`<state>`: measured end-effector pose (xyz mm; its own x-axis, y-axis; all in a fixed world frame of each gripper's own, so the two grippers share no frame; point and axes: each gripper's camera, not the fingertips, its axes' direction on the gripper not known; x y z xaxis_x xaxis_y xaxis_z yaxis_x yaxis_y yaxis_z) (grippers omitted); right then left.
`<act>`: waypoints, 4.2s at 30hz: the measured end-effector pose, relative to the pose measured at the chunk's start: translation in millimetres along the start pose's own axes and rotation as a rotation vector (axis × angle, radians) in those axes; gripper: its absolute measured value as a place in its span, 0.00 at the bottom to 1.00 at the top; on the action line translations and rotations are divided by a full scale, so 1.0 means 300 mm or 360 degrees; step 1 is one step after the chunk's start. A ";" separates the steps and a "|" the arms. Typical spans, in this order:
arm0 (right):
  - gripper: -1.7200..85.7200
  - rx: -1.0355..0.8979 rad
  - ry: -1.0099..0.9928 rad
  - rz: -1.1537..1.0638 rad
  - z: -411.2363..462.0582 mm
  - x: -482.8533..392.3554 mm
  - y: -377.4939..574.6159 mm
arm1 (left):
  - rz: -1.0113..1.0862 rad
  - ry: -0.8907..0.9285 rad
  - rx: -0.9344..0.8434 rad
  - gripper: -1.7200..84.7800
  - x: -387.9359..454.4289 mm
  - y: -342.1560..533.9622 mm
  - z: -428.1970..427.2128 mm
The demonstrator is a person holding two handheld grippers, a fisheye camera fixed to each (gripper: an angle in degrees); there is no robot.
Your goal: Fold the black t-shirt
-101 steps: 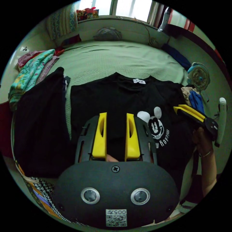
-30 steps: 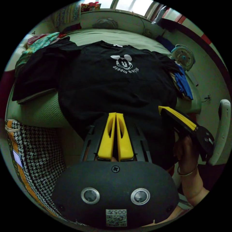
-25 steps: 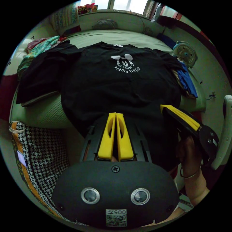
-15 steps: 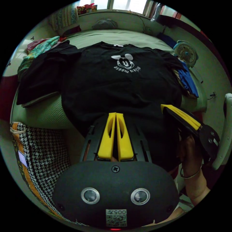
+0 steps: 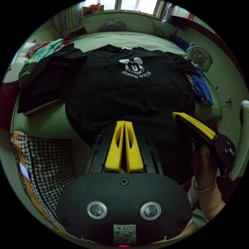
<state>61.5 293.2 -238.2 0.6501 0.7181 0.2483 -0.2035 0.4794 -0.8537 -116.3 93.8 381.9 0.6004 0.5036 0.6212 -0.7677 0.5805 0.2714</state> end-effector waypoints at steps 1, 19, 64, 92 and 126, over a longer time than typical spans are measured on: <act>0.01 -0.0001 -0.0002 0.0001 0.003 -0.001 0.005 | 0.0000 0.0001 0.0000 0.01 0.004 0.003 0.003; 0.01 -0.0003 0.0005 -0.0003 0.028 -0.003 0.060 | -0.0003 0.0004 -0.0002 0.01 0.094 0.063 0.069; 0.01 -0.0004 -0.0005 0.0004 0.052 0.071 0.091 | -0.0001 0.0003 -0.0001 0.01 0.106 0.084 0.113; 0.01 -0.0020 0.0012 -0.0008 0.074 0.032 0.027 | -0.0012 0.0030 -0.0006 0.01 -0.087 0.014 0.058; 0.01 -0.0017 0.0080 -0.0037 0.132 -0.226 -0.224 | -0.0061 0.0178 -0.0006 0.01 -0.638 -0.184 -0.165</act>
<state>2.2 232.4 -179.4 0.6904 0.6807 0.2451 -0.1803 0.4900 -0.8528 -177.5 -3.0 211.8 0.6509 0.5492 0.5241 -0.7429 0.6032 0.2904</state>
